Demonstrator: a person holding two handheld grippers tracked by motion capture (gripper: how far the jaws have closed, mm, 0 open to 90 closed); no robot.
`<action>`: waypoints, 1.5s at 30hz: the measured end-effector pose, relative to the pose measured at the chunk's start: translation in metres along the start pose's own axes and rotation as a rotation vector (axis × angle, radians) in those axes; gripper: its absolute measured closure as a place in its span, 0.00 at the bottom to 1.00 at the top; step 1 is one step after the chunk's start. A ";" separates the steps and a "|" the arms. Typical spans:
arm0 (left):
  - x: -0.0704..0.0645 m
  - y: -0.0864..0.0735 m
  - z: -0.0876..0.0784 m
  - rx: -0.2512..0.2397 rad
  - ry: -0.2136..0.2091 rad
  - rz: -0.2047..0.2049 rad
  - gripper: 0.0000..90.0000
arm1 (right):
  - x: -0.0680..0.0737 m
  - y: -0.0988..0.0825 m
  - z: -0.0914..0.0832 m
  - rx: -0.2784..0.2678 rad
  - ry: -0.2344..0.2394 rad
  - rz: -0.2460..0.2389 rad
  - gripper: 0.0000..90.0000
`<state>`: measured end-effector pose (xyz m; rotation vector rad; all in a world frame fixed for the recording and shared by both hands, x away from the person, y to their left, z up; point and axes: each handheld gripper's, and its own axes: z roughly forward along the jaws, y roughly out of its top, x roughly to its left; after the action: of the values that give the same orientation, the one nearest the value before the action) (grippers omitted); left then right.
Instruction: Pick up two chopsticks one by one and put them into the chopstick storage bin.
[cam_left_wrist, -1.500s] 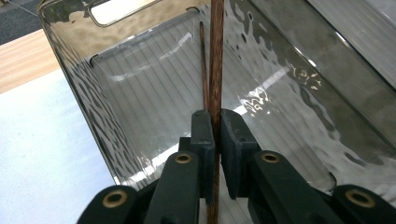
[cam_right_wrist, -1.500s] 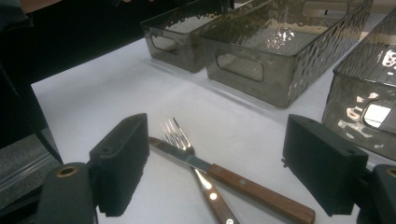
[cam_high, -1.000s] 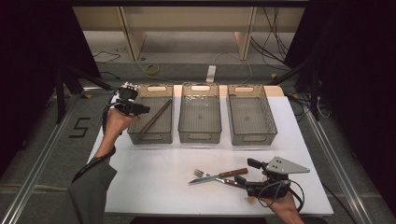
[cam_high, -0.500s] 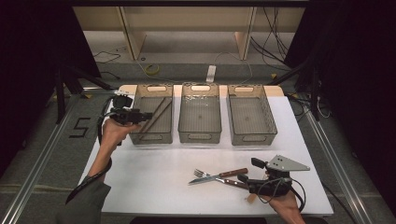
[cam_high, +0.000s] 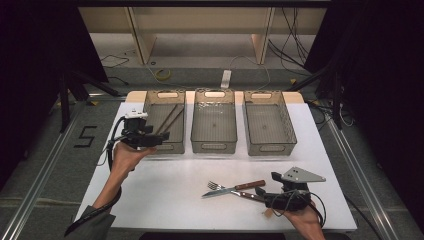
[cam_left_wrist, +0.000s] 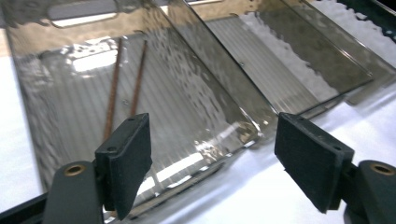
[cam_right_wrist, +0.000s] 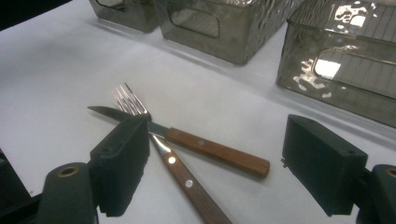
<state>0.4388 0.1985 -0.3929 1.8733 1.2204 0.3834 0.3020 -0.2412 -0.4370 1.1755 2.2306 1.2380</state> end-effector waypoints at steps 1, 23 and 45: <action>-0.002 -0.002 0.000 -0.004 -0.011 -0.009 0.28 | 0.000 0.000 0.000 0.010 -0.007 0.002 0.27; -0.026 -0.043 -0.012 -0.014 -0.078 0.028 0.22 | 0.000 -0.004 0.005 0.174 -0.093 0.019 0.26; -0.040 -0.057 -0.019 0.005 -0.057 0.098 0.21 | 0.008 -0.007 0.013 0.355 -0.160 -0.076 0.24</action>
<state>0.3731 0.1833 -0.4190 1.9398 1.0961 0.3779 0.3015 -0.2303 -0.4492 1.2480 2.4086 0.7089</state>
